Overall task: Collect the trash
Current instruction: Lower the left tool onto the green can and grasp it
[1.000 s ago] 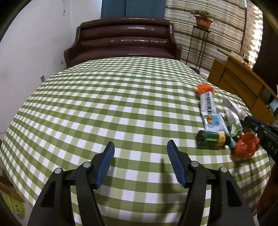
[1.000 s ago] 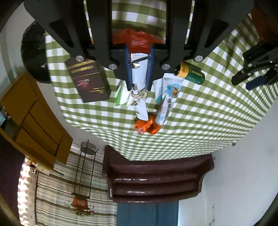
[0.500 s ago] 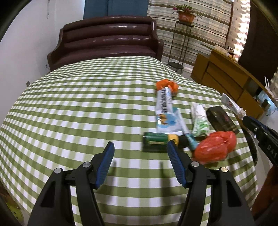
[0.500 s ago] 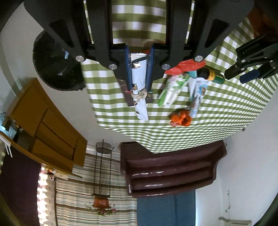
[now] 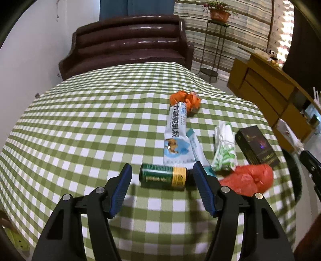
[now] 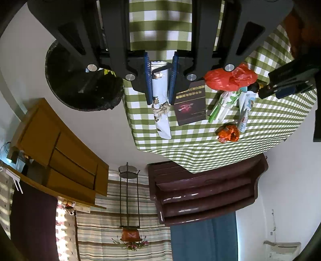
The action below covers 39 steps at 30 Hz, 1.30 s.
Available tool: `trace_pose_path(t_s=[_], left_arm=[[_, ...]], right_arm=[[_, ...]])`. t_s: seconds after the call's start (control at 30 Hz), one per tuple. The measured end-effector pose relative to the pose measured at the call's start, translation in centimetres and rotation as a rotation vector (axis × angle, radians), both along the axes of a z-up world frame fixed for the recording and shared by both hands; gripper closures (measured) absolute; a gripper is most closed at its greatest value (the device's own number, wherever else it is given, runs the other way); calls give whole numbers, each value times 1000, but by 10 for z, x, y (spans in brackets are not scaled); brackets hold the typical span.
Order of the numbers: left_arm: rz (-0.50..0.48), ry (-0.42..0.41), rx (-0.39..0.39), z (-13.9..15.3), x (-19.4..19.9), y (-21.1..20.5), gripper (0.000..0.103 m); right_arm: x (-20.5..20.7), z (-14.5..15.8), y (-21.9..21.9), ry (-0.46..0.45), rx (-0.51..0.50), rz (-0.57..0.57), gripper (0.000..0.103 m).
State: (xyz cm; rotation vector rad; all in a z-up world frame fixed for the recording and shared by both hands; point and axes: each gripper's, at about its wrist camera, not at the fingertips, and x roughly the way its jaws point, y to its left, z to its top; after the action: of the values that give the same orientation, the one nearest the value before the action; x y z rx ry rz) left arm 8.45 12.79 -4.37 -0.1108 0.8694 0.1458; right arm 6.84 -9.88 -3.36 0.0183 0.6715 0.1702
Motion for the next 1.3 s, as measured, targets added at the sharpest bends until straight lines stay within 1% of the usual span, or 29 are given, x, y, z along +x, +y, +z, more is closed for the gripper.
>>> trace_pose_path(t_s=[0.07, 0.17, 0.23, 0.37, 0.5, 0.67, 0.73, 0.8, 0.83, 0.9, 0.93, 1.0, 1.03, 1.07, 1.1, 1.2, 1.3], left_arm=[[16, 13, 24, -4, 7, -1, 41], [20, 37, 37, -9, 14, -2, 38], [18, 42, 48, -10, 15, -1, 37], [3, 78, 51, -14, 8, 7, 37], [13, 107, 55, -21, -4, 19, 37], [32, 105, 60, -24, -10, 30, 37], [23, 92, 52, -22, -9, 31, 37], [5, 77, 71, -22, -6, 28, 38], [-6, 72, 85, -22, -5, 26, 39], [-25, 73, 89, -24, -2, 23, 50], [-32, 79, 89, -25, -1, 22, 53], [-45, 66, 89, -25, -1, 20, 63], [-54, 62, 94, -25, -1, 18, 66], [-63, 58, 101, -25, -2, 15, 74], [-70, 54, 105, -25, -2, 13, 78], [-79, 44, 123, -26, -3, 6, 78], [-73, 33, 116, -25, -5, 6, 78]], right_arm=[[2, -2, -4, 4, 6, -4, 87], [3, -4, -9, 8, 13, -9, 87], [4, -6, -12, 11, 19, -9, 87], [5, -7, -13, 13, 25, -2, 87], [4, -10, -12, 19, 28, 3, 87], [3, -11, -11, 19, 28, 7, 87], [3, -10, -12, 19, 26, 6, 87], [3, -11, -12, 19, 25, 5, 87], [3, -11, -12, 20, 25, 4, 87], [3, -11, -12, 19, 26, 5, 87], [3, -11, -12, 19, 26, 5, 87], [3, -11, -12, 19, 26, 4, 87], [3, -12, -13, 19, 25, 4, 87], [3, -12, -13, 20, 26, 4, 87], [3, -12, -13, 20, 26, 3, 87], [2, -12, -14, 22, 26, 1, 87], [0, -13, -16, 23, 25, -3, 87]])
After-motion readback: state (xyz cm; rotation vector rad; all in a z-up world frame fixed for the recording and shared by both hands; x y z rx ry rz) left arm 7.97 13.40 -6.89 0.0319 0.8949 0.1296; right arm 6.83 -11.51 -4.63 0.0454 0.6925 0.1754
